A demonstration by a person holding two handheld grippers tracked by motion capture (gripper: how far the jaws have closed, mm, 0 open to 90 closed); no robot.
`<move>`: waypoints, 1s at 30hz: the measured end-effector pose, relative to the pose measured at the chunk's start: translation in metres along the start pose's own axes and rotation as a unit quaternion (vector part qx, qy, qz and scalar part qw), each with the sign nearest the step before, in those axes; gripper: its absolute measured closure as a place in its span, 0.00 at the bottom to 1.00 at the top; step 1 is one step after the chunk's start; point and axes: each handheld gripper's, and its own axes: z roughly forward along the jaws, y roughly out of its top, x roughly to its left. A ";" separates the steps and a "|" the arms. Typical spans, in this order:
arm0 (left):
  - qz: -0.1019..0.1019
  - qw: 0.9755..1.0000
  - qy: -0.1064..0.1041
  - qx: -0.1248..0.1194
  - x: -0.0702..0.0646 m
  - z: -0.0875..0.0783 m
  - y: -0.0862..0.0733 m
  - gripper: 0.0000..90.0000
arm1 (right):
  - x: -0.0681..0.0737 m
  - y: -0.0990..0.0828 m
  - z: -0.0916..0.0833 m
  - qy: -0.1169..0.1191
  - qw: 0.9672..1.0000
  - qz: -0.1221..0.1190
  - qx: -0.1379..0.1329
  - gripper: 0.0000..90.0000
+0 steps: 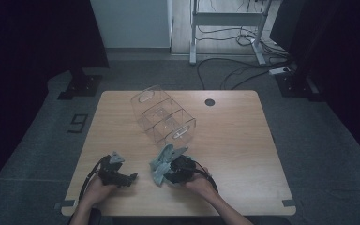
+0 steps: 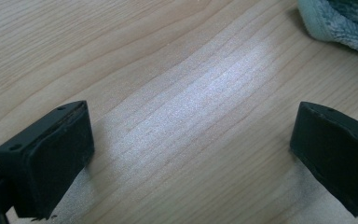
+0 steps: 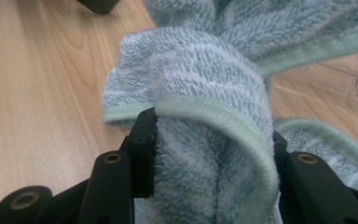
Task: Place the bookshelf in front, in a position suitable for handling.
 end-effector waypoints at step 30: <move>0.000 1.000 0.000 0.001 0.000 0.000 0.000 0.00 | 0.013 0.012 -0.059 0.001 0.999 -0.012 -0.045 0.58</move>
